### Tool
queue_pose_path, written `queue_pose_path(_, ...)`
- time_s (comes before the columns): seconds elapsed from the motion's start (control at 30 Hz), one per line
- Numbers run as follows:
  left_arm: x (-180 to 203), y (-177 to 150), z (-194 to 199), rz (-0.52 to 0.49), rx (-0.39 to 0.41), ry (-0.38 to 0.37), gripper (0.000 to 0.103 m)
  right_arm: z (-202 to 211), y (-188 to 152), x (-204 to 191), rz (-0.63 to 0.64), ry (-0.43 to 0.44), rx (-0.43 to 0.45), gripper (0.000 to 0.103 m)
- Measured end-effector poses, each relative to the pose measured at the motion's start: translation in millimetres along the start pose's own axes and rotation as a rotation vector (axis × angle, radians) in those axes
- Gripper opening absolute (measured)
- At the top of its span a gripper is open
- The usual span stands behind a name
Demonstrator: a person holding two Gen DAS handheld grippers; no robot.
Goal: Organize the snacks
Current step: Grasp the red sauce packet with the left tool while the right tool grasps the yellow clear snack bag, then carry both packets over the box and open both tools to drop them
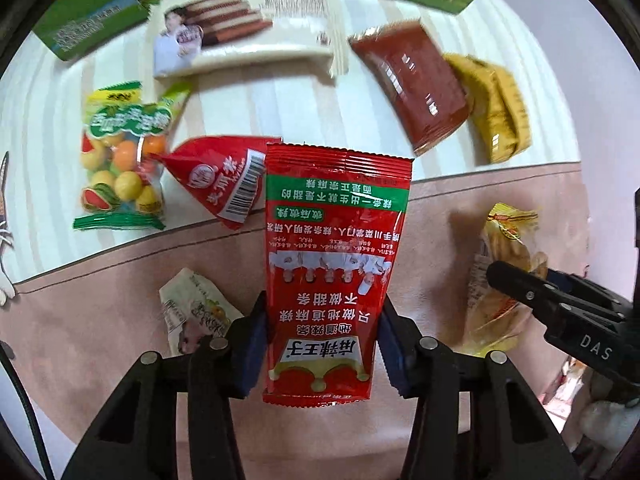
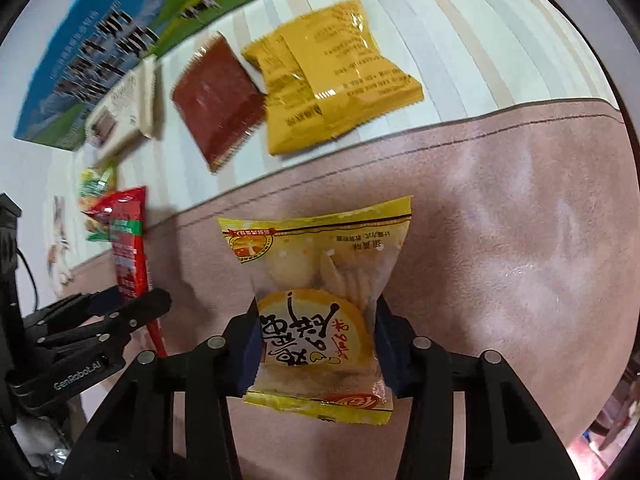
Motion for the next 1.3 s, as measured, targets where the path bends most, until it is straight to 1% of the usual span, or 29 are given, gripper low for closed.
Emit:
queue_pose_path(0.2, -5.7, 6.6, 53.3, 0.012, 0.060, -0.065, 0.046, 31.5, 13.1, -18.5, 0.004, 0.068, 0.067, 0.048)
queue_pose_path(0.27, -6.6, 12.3, 74.9, 0.019, 0.090, -0.089, 0.046, 48.1, 23.7, -22.7, 0.008, 0.095, 0.097, 0.048)
queue_pose_path(0.37, -7.6, 25.9, 110.3, 0.031, 0.138, -0.127, 0.046, 73.3, 43.4, -29.8, 0.022, 0.129, 0.146, 0.048)
queue_pose_path(0.4, -3.7, 28.3, 136.1, 0.037, 0.158, -0.142, 0.046, 82.3, 49.8, -32.0, 0.028, 0.137, 0.161, 0.048)
queue_pose_path(0.5, -3.0, 43.5, 173.1, 0.046, 0.195, -0.185, 0.046, 108.9, 74.7, -46.8, 0.040, 0.172, 0.217, 0.048)
queue_pose_path(0.63, 1.1, 72.4, 201.4, 0.042, 0.243, -0.218, 0.046, 150.1, 111.0, -58.4, 0.078, 0.185, 0.285, 0.048)
queue_pose_path(0.73, 3.6, 98.9, 221.5, 0.046, 0.277, -0.230, 0.046, 181.4, 147.3, -67.4, 0.119, 0.179, 0.336, 0.048)
queue_pose_path(0.77, 10.3, 109.5, 215.9, 0.050, 0.289, -0.228, 0.046, 188.4, 156.9, -69.8, 0.130, 0.174, 0.348, 0.048)
queue_pose_path(0.83, 15.1, 131.2, 228.3, 0.053, 0.323, -0.219, 0.046, 202.9, 182.0, -75.5, 0.159, 0.156, 0.372, 0.048)
queue_pose_path(0.9, 13.4, 156.1, 232.8, 0.068, 0.351, -0.198, 0.046, 216.0, 211.1, -80.8, 0.191, 0.124, 0.393, 0.048)
queue_pose_path(1.0, 2.7, 193.6, 236.7, 0.093, 0.374, -0.158, 0.046, 220.0, 250.3, -86.4, 0.220, 0.077, 0.401, 0.048)
queue_pose_path(1.03, -0.7, 202.0, 242.6, 0.099, 0.380, -0.145, 0.046, 219.1, 267.2, -86.9, 0.232, 0.044, 0.397, 0.048)
queue_pose_path(1.13, -15.6, 238.5, 237.1, 0.125, 0.385, -0.088, 0.046, 210.2, 299.8, -83.3, 0.243, -0.031, 0.377, 0.048)
queue_pose_path(1.2, -26.1, 264.9, 224.7, 0.139, 0.381, -0.037, 0.046, 200.5, 324.2, -81.7, 0.258, -0.097, 0.359, 0.048)
queue_pose_path(1.3, -38.9, 297.2, 209.6, 0.150, 0.375, 0.033, 0.046, 182.4, 352.0, -79.2, 0.286, -0.188, 0.312, 0.048)
Point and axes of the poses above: each gripper's, at about its wrist camera, not at the fingertips, and z roughly against the way its jaws point, x to its right, y to its top, the point moved 10 cm from there along -z, roughly the way its jaws point, and after that the axes turned 12 degrees about z, right-handed, at the moved point
